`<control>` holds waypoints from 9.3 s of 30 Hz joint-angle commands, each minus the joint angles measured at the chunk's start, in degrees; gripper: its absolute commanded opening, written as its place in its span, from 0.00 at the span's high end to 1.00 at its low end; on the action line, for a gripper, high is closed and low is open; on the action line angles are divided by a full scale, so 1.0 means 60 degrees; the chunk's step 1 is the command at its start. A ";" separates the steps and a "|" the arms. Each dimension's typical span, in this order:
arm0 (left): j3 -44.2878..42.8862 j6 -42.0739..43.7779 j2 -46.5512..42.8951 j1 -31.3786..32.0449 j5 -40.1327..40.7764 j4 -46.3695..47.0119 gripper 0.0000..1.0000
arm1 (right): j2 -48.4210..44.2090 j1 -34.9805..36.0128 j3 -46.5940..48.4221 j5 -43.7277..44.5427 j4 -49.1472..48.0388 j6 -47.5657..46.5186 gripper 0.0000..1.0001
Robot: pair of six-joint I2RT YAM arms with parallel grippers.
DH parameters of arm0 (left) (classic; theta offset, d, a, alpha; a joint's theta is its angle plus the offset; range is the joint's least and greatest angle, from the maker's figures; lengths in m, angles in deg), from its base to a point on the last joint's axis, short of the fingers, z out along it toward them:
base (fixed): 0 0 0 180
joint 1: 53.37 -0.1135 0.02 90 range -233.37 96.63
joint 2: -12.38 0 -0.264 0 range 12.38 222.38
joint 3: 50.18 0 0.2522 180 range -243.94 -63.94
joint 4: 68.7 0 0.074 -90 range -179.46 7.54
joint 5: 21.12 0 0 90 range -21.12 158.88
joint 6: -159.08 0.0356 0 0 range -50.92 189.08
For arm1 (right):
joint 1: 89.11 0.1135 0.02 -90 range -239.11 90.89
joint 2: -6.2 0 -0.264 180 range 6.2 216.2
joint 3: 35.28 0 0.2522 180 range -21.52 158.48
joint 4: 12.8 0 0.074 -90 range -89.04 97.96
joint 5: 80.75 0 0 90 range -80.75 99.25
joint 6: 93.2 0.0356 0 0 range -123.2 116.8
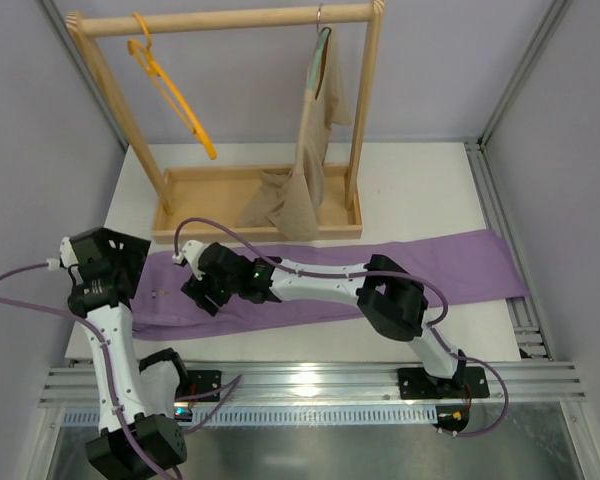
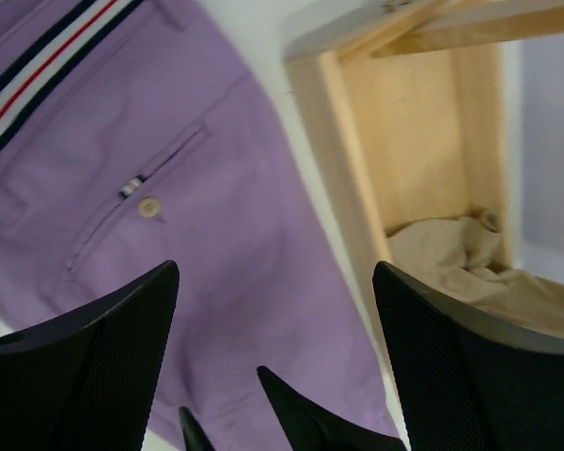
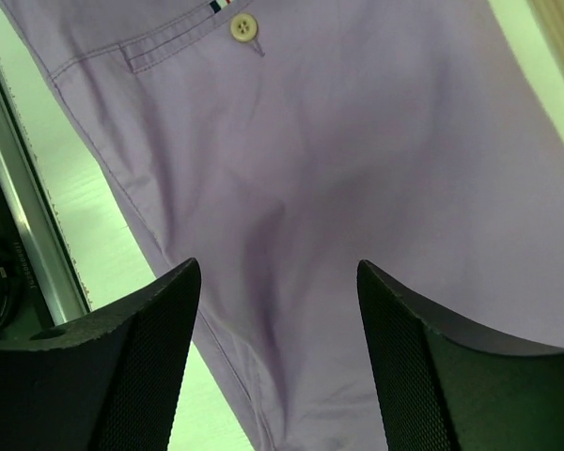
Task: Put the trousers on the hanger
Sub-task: Fold the trousers
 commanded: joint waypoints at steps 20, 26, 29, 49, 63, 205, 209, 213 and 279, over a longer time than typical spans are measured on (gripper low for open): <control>0.2099 -0.1166 -0.0284 -0.2871 0.2833 -0.1231 0.00 | -0.1490 -0.0427 -0.3120 -0.1027 -0.1654 0.0971 0.33; 0.3052 -0.0654 0.0374 -0.3457 0.2058 0.0482 0.05 | -0.1650 -0.0471 -0.3119 -0.0998 -0.1683 0.1016 0.32; 0.3287 -0.0507 0.0829 -0.3706 0.1544 0.1215 0.13 | -0.1738 -0.0486 -0.3265 -0.0998 -0.1771 0.1074 0.33; 0.3857 0.0651 0.0113 -0.3956 -0.1313 0.4393 1.00 | -0.1592 -0.0823 -0.4130 -0.1203 -0.2664 0.1498 0.33; 0.5632 -0.0362 -0.0592 -0.4146 -0.3544 0.7507 1.00 | -0.1153 -0.0925 -0.4643 -0.1555 -0.3265 0.1719 0.33; 0.1574 0.1764 0.3112 0.1450 -0.1344 0.2080 0.28 | -1.4436 -0.6503 -1.0353 0.8185 0.5966 1.2168 0.29; 0.1339 0.1676 0.4445 0.1026 -0.0990 0.1890 0.28 | -1.4982 -0.8597 -1.0678 0.7282 0.4926 1.0498 0.28; 0.1266 0.1749 0.5588 0.0222 -0.0772 0.1817 0.29 | -1.3479 -1.1072 -1.0664 0.4983 0.3958 0.8723 0.27; -0.1767 0.1925 0.4814 0.1054 0.1192 0.0439 0.28 | -0.9268 -1.1336 -0.8321 0.7147 0.5138 0.5524 0.96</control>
